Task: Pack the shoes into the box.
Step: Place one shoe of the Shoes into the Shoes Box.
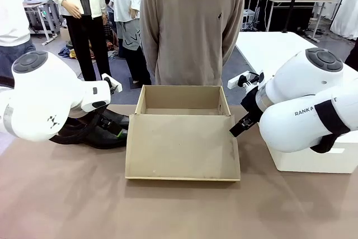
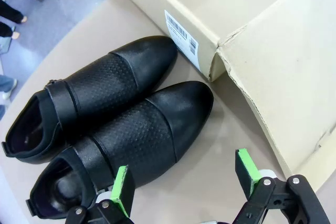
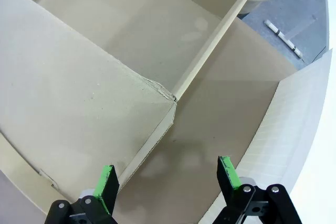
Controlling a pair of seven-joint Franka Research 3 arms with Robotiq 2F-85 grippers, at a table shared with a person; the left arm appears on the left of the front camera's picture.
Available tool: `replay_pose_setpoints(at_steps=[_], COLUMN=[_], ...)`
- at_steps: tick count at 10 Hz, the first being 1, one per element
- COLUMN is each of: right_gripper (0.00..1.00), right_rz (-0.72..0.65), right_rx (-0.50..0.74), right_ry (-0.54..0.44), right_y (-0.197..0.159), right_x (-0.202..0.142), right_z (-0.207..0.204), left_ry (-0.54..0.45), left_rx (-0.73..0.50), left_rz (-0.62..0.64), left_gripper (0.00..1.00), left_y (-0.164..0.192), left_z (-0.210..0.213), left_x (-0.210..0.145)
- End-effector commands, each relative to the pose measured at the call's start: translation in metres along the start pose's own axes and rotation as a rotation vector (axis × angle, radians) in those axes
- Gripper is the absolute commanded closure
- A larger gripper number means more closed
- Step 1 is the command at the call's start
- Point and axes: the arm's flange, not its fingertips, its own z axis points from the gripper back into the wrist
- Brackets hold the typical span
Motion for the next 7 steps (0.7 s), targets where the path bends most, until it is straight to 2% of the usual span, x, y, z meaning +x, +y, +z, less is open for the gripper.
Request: replay_pose_setpoints(at_steps=[1, 5, 7], right_gripper=[0.0, 0.0, 0.0], right_rz=[-0.001, 0.0, -0.017], right_rx=[0.0, 0.0, 0.034], right_ry=[-0.001, 0.0, -0.003], right_y=[0.0, 0.0, -0.009], right_x=[0.0, 0.0, 0.005], right_z=[0.0, 0.0, 0.016], left_ry=[0.0, 0.0, -0.002], left_rx=[0.0, 0.0, 0.013], left_rz=[0.0, 0.0, -0.006], left_gripper=[0.0, 0.0, 0.0], left_y=[0.0, 0.0, -0.001], left_z=[0.0, 0.0, 0.019], left_x=[0.0, 0.0, 0.012])
